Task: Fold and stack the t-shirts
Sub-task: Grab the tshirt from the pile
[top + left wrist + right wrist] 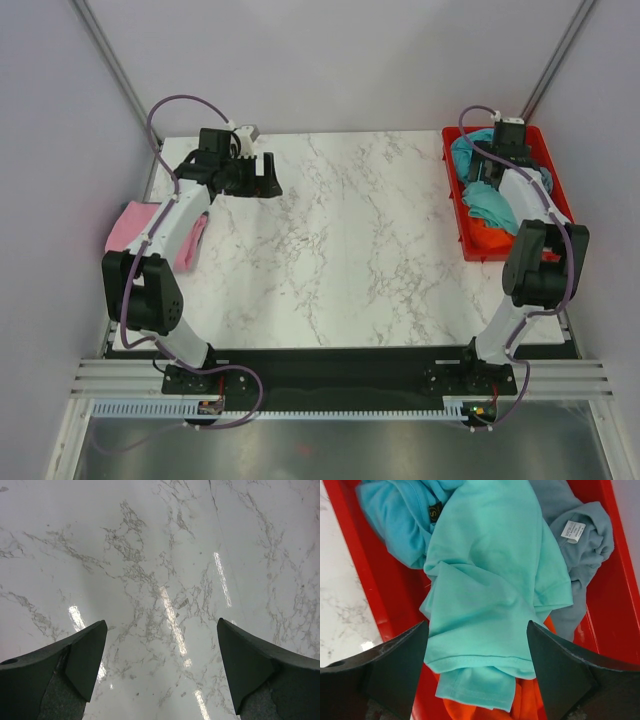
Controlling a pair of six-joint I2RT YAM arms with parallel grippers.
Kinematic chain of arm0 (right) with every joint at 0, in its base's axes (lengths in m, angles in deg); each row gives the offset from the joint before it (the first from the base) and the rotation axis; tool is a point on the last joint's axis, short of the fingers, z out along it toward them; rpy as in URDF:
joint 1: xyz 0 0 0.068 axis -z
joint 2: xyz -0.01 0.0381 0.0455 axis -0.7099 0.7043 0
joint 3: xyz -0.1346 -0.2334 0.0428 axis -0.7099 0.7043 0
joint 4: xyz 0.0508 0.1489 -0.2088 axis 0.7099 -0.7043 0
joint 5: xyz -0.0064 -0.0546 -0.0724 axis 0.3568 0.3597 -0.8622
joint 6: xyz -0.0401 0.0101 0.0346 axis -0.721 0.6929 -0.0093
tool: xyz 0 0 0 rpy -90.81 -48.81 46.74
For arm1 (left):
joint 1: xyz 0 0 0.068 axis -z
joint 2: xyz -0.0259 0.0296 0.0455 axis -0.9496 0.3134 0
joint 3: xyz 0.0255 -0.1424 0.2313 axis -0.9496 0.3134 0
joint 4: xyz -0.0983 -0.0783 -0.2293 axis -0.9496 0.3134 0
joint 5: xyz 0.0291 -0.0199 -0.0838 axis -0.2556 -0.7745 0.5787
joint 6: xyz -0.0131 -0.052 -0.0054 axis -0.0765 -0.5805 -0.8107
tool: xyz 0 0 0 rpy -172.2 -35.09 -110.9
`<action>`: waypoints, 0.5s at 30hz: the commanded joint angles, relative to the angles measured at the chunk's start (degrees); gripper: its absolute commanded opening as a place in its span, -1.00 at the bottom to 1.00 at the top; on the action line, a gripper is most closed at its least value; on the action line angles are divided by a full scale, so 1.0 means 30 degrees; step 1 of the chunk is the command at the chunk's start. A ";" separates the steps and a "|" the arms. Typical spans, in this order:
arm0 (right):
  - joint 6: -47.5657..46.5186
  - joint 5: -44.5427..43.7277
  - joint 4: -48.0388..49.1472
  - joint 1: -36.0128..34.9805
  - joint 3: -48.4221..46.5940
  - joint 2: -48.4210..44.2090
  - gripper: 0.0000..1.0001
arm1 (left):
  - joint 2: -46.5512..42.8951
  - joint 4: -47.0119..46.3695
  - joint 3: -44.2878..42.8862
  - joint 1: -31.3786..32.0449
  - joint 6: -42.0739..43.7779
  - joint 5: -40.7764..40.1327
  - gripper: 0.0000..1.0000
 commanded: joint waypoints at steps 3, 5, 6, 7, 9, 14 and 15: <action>-0.1094 -0.0930 0.0463 0.0106 -0.0935 0.1261 0.60 | -0.0724 -0.0701 0.0093 -0.0001 -0.0504 0.0271 0.97; -0.1241 -0.1076 0.0551 0.0077 -0.1023 0.1729 0.43 | -0.0637 -0.0671 0.0035 -0.0001 -0.0445 0.0271 0.96; -0.1270 -0.1048 0.0609 0.0106 -0.1140 0.1848 0.37 | -0.0578 -0.0642 -0.0052 -0.0001 -0.0445 0.0271 0.96; -0.1270 -0.1048 0.0639 0.0077 -0.1228 0.1965 0.33 | -0.0490 -0.0613 -0.0111 -0.0001 -0.0445 0.0271 0.96; -0.1299 -0.1018 0.0698 0.0106 -0.1520 0.2287 0.34 | -0.0315 -0.0583 -0.0228 -0.0001 -0.0386 0.0300 0.96; -0.1562 -0.1135 0.0844 0.0106 -0.1786 0.3078 0.20 | 0.0154 -0.0466 -0.0639 -0.0001 -0.0386 0.0417 0.96; -0.1679 -0.1136 0.0844 0.0106 -0.1786 0.3137 0.10 | 0.0242 -0.0408 -0.0668 -0.0001 -0.0386 0.0417 0.96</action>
